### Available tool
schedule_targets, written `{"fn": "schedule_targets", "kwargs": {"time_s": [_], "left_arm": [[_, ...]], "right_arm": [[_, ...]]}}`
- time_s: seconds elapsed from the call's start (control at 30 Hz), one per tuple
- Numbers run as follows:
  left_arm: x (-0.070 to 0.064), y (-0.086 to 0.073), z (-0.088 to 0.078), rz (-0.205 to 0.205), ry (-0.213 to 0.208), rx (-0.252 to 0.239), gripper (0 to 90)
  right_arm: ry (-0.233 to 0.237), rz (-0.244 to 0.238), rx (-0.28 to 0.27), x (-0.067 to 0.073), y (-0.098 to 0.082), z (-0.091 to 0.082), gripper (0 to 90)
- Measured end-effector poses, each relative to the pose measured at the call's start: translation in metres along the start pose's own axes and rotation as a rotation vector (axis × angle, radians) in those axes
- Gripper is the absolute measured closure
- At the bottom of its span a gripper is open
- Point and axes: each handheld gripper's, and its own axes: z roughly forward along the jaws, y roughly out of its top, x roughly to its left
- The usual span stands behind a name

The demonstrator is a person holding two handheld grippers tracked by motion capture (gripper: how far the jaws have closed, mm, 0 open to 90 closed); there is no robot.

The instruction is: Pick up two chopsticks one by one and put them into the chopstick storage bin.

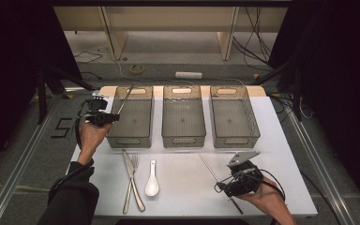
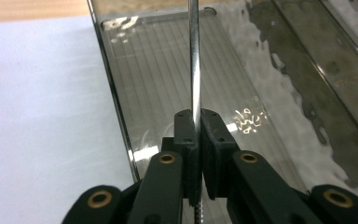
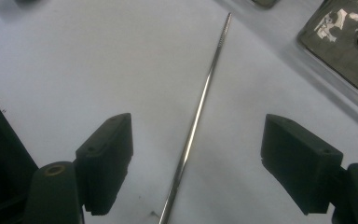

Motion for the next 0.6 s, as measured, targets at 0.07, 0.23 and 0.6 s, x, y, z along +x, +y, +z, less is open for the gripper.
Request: {"fn": "schedule_targets", "kwargs": {"time_s": [0.07, 0.23, 0.6], "left_arm": [[0.0, 0.0, 0.002, -0.005, -0.018, 0.012, 59.7], [-0.011, -0.002, -0.003, 0.009, -0.057, -0.001, 34.8], [-0.04, -0.013, -0.032, 0.056, -0.229, -0.105, 16.6]], "right_arm": [[0.0, 0.0, 0.003, 0.0, 0.0, 0.0, 26.0], [0.001, -0.002, 0.0, -0.001, 0.0, -0.002, 26.0], [0.003, -0.006, 0.039, -0.002, 0.005, -0.002, 26.3]]}}
